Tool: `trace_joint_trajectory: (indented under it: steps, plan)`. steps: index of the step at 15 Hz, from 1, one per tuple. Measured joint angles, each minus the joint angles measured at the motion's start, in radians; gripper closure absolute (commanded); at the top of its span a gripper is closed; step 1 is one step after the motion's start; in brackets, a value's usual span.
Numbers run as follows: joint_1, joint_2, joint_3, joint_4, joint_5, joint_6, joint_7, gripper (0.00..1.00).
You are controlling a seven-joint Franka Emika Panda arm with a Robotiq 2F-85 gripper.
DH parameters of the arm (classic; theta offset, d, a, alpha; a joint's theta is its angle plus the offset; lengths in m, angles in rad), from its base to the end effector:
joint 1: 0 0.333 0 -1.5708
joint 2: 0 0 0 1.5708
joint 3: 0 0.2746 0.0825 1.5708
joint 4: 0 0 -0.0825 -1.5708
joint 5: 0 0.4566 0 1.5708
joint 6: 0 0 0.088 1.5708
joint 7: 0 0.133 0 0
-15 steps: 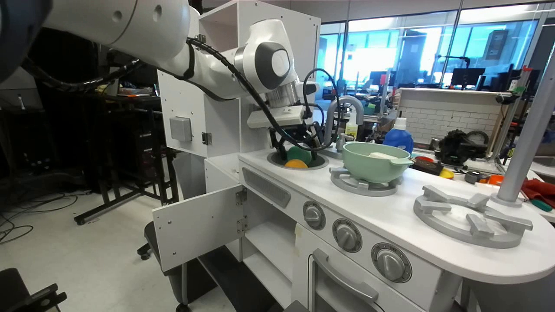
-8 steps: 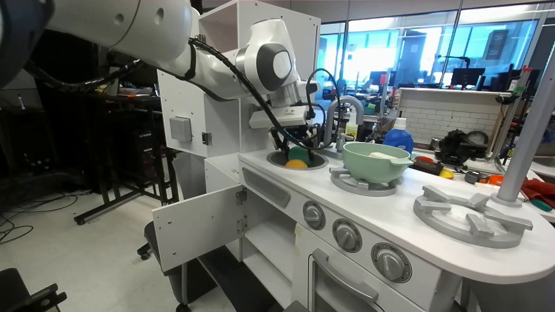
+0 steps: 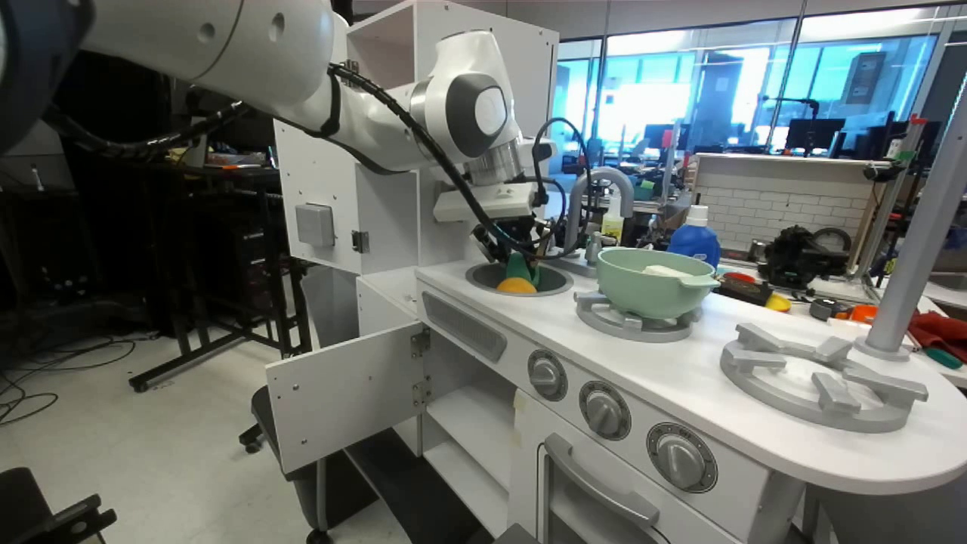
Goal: Open the bottom cabinet and put the green and yellow balls in the cabinet
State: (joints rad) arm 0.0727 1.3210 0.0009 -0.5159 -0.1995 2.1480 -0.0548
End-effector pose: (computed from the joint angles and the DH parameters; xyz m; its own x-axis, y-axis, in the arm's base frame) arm 0.8721 0.0512 0.1820 0.9306 0.2298 0.2849 0.1746 -0.9628 0.2063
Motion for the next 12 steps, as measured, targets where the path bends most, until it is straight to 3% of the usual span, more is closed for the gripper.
trace_joint_trajectory:
  steps: [12]
  plan:
    - [0.024, -0.085, 0.023, 0.040, -0.003, -0.033, -0.043, 0.94]
